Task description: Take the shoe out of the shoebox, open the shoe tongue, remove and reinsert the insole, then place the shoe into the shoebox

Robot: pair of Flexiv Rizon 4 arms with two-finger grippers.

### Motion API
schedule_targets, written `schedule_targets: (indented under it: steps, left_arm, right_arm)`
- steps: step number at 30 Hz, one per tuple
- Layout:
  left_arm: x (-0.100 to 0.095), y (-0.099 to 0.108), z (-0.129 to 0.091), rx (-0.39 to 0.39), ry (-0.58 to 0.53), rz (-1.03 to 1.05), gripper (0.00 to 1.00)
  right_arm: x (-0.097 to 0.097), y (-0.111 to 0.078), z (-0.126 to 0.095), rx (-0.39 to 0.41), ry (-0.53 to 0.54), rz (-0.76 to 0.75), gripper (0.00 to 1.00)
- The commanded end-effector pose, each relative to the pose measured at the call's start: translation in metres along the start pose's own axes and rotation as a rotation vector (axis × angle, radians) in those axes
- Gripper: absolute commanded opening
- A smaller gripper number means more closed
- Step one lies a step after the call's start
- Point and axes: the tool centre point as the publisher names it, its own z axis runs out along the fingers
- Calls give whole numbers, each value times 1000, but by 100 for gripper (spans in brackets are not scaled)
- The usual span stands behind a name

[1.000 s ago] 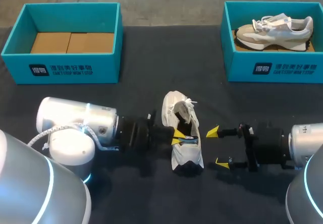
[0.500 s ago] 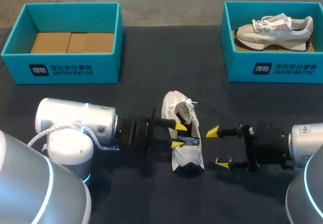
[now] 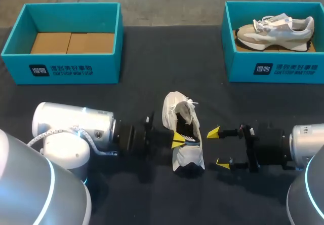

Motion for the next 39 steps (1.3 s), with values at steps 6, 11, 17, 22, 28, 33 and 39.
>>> schedule_targets:
  steps: [6,11,17,22,28,33,39]
  left_arm:
    - [2,18,7,-32,37,-2,0]
    - [1,26,10,-36,42,-12,0]
    - [-3,17,9,-4,37,-35,33]
    - [-10,3,4,13,46,-22,80]
    - [-13,-11,-4,18,51,-16,83]
    - [-18,-17,-12,11,62,-15,69]
    - [-25,-21,-24,-7,110,4,45]
  right_arm:
    - [1,-1,-1,-2,-4,1,100]
    - [1,-1,-1,-2,-4,1,100]
    - [1,-1,-1,-2,-4,1,100]
    - [1,-1,-1,-2,-4,1,100]
    - [1,-1,-1,-2,-4,1,100]
    - [1,-1,-1,-2,-4,1,100]
    - [2,-1,-1,-3,-2,-2,100]
